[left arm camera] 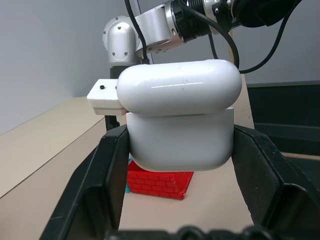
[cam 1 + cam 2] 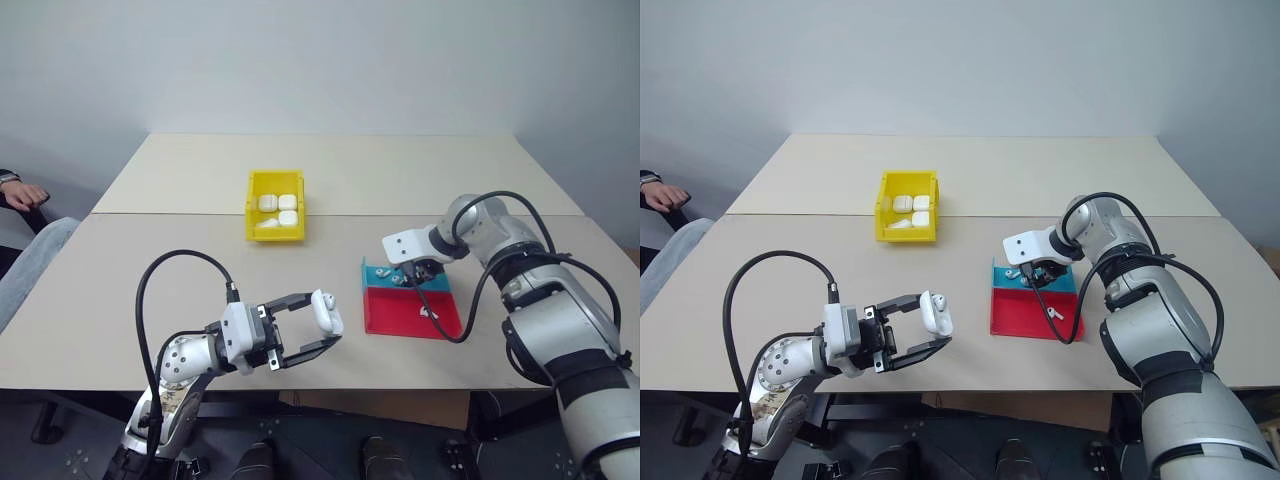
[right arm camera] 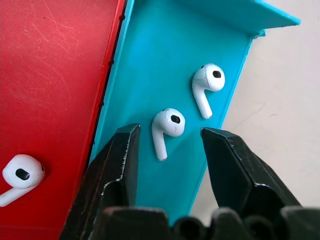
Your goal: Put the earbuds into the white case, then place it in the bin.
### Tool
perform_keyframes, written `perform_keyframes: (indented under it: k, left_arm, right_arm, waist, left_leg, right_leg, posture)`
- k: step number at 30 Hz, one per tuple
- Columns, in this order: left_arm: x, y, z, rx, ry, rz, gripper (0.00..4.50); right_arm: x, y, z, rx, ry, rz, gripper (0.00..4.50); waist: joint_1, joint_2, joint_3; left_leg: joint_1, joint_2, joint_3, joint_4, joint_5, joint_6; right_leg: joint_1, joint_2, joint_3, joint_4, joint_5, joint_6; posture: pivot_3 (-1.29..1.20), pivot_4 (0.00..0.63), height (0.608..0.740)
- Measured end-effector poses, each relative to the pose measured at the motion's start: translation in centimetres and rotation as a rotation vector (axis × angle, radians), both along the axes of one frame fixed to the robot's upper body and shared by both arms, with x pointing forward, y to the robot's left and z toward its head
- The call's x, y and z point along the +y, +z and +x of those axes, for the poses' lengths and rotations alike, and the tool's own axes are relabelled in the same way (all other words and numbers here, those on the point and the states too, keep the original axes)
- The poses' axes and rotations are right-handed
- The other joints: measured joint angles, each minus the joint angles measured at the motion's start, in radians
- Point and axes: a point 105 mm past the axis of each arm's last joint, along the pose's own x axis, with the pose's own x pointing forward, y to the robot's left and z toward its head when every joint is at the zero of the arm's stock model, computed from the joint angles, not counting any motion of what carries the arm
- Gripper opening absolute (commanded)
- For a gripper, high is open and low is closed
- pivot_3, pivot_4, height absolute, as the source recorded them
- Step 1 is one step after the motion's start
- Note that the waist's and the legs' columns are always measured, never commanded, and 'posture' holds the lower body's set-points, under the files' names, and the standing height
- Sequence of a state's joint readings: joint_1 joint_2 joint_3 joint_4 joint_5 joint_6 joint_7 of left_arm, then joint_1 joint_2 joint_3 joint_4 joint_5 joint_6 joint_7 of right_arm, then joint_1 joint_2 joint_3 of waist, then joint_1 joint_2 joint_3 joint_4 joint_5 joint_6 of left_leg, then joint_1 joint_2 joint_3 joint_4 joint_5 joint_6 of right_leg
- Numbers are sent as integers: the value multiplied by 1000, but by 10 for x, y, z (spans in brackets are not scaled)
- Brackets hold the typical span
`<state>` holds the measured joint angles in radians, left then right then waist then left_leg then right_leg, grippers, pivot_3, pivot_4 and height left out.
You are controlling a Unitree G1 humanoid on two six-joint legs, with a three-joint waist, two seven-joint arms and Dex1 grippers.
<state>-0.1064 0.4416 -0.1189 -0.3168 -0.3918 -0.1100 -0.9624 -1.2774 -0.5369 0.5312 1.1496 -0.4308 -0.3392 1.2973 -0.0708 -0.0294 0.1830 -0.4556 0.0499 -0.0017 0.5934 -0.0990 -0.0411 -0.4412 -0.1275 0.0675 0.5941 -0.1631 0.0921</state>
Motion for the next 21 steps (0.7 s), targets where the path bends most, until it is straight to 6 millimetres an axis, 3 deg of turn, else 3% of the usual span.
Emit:
perform_keyframes:
  k: [11,13,21]
  left_arm:
    - [0,0,1,-1,10,1,2799]
    - [0,0,1,-1,11,2,2799]
    - [1,-1,1,-2,15,11,2799]
  right_arm:
    - [3,-5,-1,23,1,4,2330]
    - [3,-5,-1,22,0,4,1962]
    - [2,-6,1,4,-11,8,1962]
  waist:
    - [0,0,0]
    - [0,0,0]
    - [0,0,0]
  left_leg:
    - [0,0,0,0,0,0]
    - [0,0,0,0,0,0]
    - [0,0,0,0,0,0]
  right_leg:
    - [0,0,0,0,0,0]
    - [0,0,0,0,0,0]
    - [0,0,0,0,0,0]
  posture:
    - [0,150,740]
    - [0,150,740]
    - [0,150,740]
